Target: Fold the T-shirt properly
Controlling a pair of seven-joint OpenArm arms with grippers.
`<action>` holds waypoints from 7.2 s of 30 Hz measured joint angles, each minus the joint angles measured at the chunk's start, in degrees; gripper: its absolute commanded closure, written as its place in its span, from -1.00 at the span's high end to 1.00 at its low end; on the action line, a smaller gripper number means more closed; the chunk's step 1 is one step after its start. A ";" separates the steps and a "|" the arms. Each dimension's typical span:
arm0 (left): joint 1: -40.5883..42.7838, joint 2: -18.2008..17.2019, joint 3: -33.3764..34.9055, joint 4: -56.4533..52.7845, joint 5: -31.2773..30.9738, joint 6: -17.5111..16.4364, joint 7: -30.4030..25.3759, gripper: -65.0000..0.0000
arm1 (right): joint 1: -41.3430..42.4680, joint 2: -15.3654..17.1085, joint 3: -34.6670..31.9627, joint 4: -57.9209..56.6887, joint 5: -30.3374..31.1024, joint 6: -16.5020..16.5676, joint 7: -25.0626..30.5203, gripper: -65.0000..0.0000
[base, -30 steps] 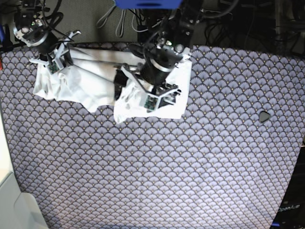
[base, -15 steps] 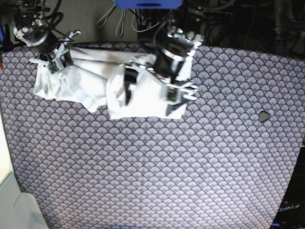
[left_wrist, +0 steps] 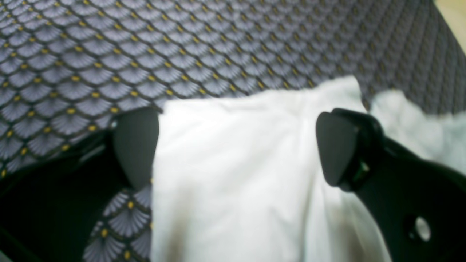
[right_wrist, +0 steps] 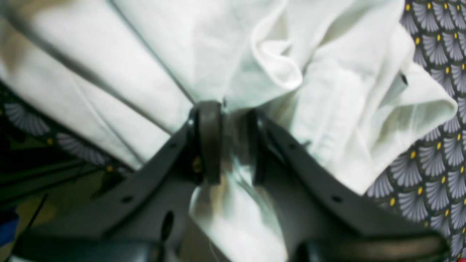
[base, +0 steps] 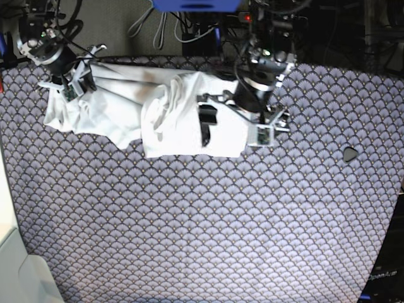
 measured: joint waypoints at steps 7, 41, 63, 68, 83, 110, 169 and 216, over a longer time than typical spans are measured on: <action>-4.17 -12.48 -0.22 -0.52 -20.46 0.63 0.09 0.67 | -0.52 0.13 0.28 3.04 -0.20 0.00 -0.20 -0.56; -3.69 -16.22 -11.52 -4.79 -25.62 0.31 6.29 -0.85 | 12.92 -4.15 11.21 10.67 0.52 0.00 -27.89 0.46; -3.32 -17.64 -11.63 -1.84 -25.46 0.28 6.34 -0.85 | 19.43 -6.97 20.63 -6.40 0.33 -0.44 -28.52 0.46; -3.34 -17.66 -11.63 -1.84 -25.44 0.33 6.36 -0.85 | 19.10 -9.20 20.11 -6.34 0.26 -0.46 -27.67 0.46; -3.37 -17.64 -11.63 -1.84 -25.46 0.31 6.34 -0.85 | 17.97 -9.57 16.61 -5.84 -0.02 -1.53 -26.80 0.40; -3.85 -19.15 -12.22 -2.10 -25.46 0.20 14.32 -0.85 | 14.64 -13.99 16.70 4.15 -0.28 -0.48 -29.33 -1.00; -17.99 -10.51 -4.83 -19.96 -6.27 -0.15 29.68 -0.98 | 11.58 -21.64 -11.80 17.25 15.15 -0.63 -29.97 -1.00; -6.86 -15.74 -28.92 2.47 -6.29 -0.79 42.73 -0.98 | 20.39 -21.46 -30.14 8.92 15.93 -0.63 -29.70 -0.70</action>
